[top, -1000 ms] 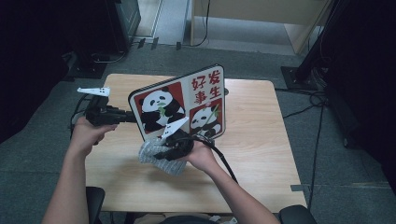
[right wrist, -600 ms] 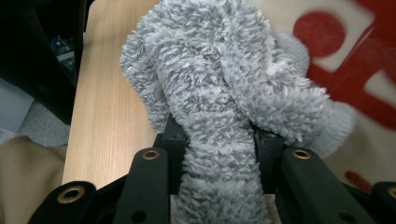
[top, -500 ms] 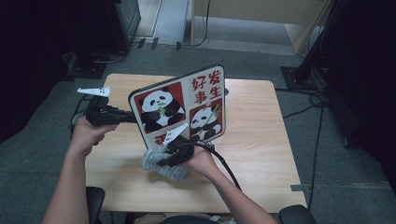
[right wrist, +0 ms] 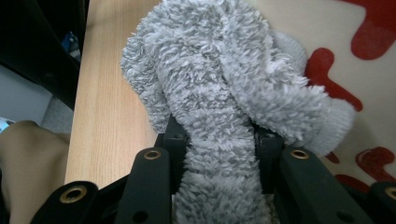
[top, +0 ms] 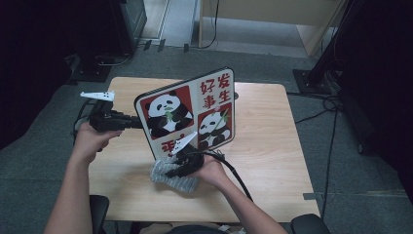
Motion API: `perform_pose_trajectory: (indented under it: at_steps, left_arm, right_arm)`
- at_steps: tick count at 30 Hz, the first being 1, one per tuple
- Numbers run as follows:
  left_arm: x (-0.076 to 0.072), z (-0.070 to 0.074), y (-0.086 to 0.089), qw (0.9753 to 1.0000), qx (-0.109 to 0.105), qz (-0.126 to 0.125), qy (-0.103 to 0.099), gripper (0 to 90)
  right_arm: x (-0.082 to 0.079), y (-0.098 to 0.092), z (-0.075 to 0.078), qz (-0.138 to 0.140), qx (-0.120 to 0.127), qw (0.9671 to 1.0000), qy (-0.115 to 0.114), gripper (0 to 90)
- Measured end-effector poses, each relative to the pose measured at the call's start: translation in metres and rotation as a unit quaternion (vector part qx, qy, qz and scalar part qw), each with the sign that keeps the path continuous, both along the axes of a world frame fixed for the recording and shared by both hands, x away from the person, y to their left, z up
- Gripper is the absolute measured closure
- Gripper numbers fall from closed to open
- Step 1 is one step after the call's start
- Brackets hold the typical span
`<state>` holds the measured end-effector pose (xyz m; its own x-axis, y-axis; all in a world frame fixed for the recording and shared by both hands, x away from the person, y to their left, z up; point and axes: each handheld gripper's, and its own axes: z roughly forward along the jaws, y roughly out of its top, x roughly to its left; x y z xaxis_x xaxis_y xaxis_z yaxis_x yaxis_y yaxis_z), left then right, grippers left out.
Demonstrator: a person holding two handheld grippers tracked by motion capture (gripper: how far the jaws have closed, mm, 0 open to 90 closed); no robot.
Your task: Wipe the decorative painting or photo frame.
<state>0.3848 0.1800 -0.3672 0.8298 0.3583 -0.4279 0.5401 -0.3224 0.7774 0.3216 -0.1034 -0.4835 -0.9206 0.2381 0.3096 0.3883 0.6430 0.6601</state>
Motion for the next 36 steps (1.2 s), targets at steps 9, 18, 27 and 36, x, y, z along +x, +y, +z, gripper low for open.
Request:
perform_pose_trajectory:
  at_steps: [9,18,27,36]
  left_arm:
    - [-0.001,0.001,0.001,0.9999,0.011,0.006,-0.006,66.8]
    - [-0.001,0.002,0.004,0.9998,0.008,0.016,-0.008,60.1]
    - [-0.002,0.006,0.008,0.9996,0.006,0.021,-0.017,56.1]
    - [-0.005,0.015,0.015,0.999,0.006,0.037,-0.024,47.6]
  right_arm:
    - [-0.005,-0.002,0.02,0.004,0.011,0.9999,-0.006,68.4]
    - [-0.008,-0.001,0.044,0.009,0.02,0.9997,-0.008,67.9]
    - [-0.011,0.007,0.076,0.022,0.032,0.999,-0.021,67.9]
    - [-0.013,0.018,0.102,0.039,0.037,0.998,-0.031,67.6]
